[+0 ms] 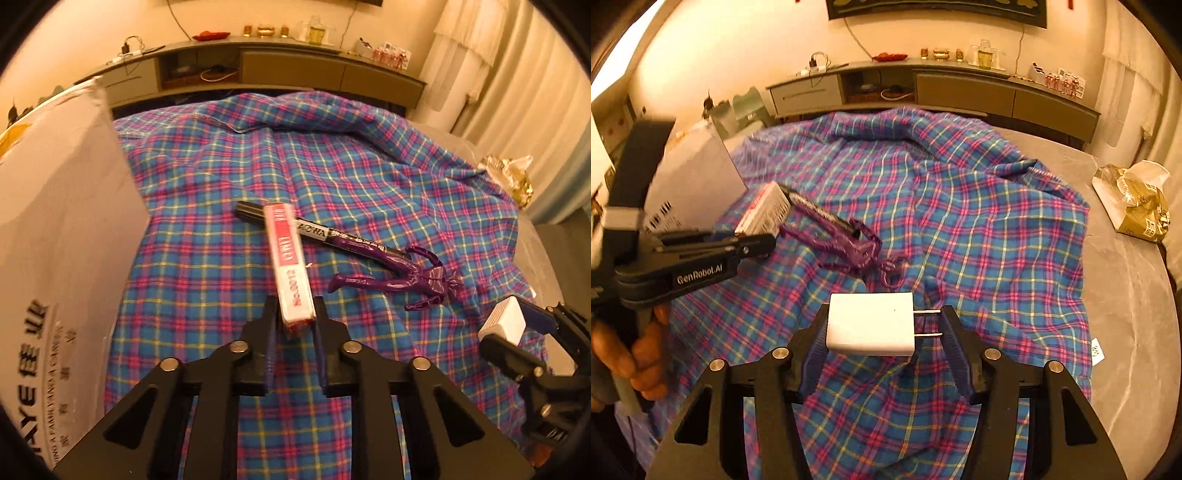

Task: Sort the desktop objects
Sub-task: 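Grasp the red-and-white staples box with the left tool while the right tool grasps the white charger, then carry the staples box and charger with both tools over the cardboard box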

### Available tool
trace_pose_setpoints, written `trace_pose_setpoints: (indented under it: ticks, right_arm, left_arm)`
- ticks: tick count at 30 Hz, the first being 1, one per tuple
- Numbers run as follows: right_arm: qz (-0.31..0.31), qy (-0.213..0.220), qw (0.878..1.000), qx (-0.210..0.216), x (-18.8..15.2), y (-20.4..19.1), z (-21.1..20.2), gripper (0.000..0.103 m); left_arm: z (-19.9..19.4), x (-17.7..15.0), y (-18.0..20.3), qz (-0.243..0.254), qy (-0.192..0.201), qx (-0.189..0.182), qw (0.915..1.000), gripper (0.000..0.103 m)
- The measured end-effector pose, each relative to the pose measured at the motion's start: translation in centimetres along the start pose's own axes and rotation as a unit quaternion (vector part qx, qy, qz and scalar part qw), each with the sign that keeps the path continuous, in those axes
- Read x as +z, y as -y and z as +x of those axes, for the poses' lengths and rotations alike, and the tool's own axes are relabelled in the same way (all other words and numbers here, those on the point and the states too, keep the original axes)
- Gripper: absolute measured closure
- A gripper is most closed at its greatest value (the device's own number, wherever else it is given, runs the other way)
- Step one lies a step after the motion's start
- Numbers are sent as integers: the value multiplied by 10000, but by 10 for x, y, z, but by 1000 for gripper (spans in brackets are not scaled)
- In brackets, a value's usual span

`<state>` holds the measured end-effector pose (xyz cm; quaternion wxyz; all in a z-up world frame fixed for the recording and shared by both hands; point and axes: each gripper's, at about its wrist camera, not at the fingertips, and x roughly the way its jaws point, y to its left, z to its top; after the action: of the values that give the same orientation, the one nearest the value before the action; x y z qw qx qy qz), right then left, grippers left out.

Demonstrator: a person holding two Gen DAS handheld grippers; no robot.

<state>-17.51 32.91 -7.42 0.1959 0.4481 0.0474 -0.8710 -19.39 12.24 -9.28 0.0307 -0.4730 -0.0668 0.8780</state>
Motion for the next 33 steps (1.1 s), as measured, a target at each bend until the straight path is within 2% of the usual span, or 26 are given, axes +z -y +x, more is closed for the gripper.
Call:
trace_pose_setpoints:
  ticks: [8,18,33]
  right_arm:
    - [54,201,9993,308,5,-12,-23,45]
    - [-130,253,9985,476,0,-31,-32,45]
    - [-248,402,9969,637,-18,-82,-58,45]
  left_arm:
    - [-25,-7,-11,-21,98,-20,9999,88]
    - [-60,-25,-12,-22,252,-163,9995,89]
    - [-138,-77,-17,97,542,-371,9978,89]
